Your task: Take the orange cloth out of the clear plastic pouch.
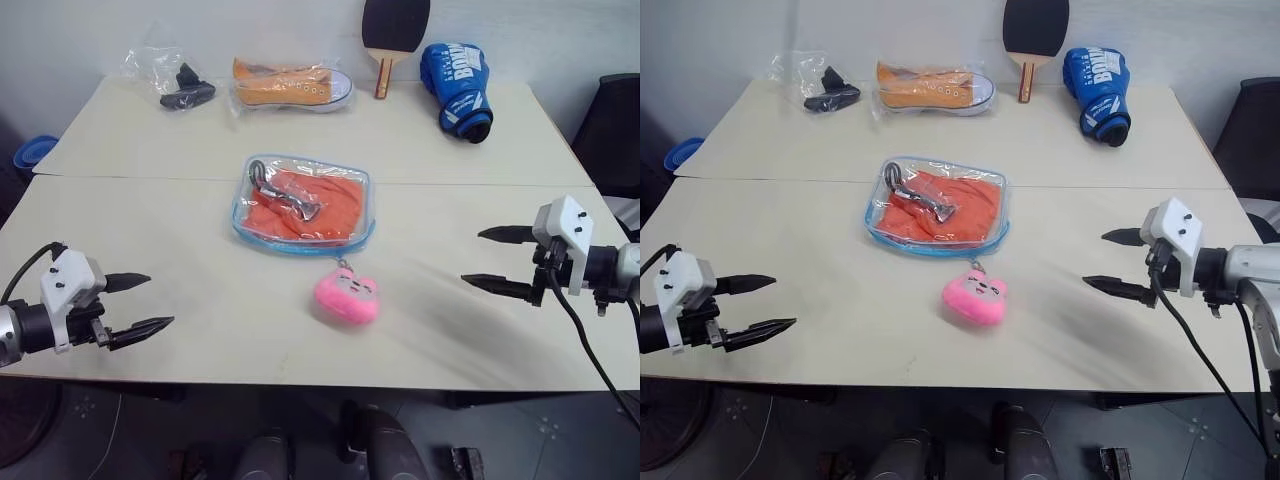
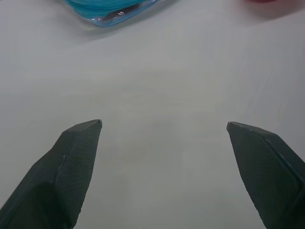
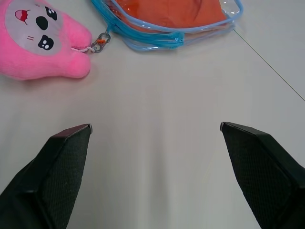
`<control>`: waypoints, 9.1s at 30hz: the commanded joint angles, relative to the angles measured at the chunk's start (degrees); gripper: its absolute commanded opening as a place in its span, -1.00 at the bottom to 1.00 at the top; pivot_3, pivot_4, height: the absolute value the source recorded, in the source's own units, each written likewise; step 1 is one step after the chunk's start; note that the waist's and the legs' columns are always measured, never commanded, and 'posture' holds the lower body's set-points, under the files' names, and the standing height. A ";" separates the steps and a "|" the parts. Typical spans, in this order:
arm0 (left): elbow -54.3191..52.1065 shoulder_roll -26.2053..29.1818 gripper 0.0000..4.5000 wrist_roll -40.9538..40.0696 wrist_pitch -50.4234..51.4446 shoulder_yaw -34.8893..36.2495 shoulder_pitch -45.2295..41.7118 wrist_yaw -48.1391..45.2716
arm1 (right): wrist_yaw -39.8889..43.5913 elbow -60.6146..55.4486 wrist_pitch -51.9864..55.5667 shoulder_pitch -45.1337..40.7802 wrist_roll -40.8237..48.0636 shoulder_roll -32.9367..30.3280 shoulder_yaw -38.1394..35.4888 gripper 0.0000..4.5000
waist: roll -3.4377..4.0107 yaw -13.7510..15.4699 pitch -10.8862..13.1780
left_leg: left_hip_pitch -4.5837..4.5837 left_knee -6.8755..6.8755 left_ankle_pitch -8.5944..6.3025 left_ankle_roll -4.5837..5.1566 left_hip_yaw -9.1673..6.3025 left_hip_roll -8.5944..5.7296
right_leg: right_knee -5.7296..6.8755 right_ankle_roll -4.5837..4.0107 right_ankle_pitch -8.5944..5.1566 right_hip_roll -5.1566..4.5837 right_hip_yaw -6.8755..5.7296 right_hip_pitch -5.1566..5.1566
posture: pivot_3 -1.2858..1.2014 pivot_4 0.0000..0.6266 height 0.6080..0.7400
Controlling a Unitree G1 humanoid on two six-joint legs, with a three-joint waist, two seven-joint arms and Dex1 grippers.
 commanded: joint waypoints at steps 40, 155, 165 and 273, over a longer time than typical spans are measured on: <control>78.30 -25.73 0.99 44.05 -47.37 -46.94 -81.57 12.56 | -25.19 -31.01 10.44 1.79 3.70 16.36 4.36 1.00 | -0.12 0.08 -0.01 | -0.24 0.19 0.17 -0.03 0.55 -0.32 | 0.13 0.15 0.21 0.07 -0.18 -0.02 | 0.03 -0.52 1.00; 14.30 -4.64 -0.40 35.55 -29.79 -34.77 -35.33 4.61 | -11.25 -30.97 15.81 -0.59 14.39 10.11 6.58 1.00 | -0.33 0.22 -0.08 | -0.18 0.27 0.19 0.33 0.31 -0.21 | 0.01 0.41 0.51 -0.07 0.21 0.00 | 0.03 -0.52 1.00; -6.07 0.65 0.18 6.65 -2.50 -23.12 -29.88 -8.76 | -10.03 -28.86 14.29 -0.79 12.82 9.70 6.82 1.00 | -0.40 0.02 -0.05 | -0.23 0.27 0.19 0.32 0.31 -0.17 | 0.00 0.41 0.51 -0.05 0.21 -0.04 | 0.03 -0.52 1.00; 26.39 1.85 -1.00 13.52 -5.97 -22.61 -35.37 -7.93 | -0.23 7.96 -41.55 -15.13 -22.71 11.40 23.25 -0.99 | -0.16 -1.22 -0.02 | -0.41 0.82 0.08 0.32 0.09 -0.16 | 0.10 0.41 0.53 -0.10 0.06 -0.01 | 0.03 -0.52 1.00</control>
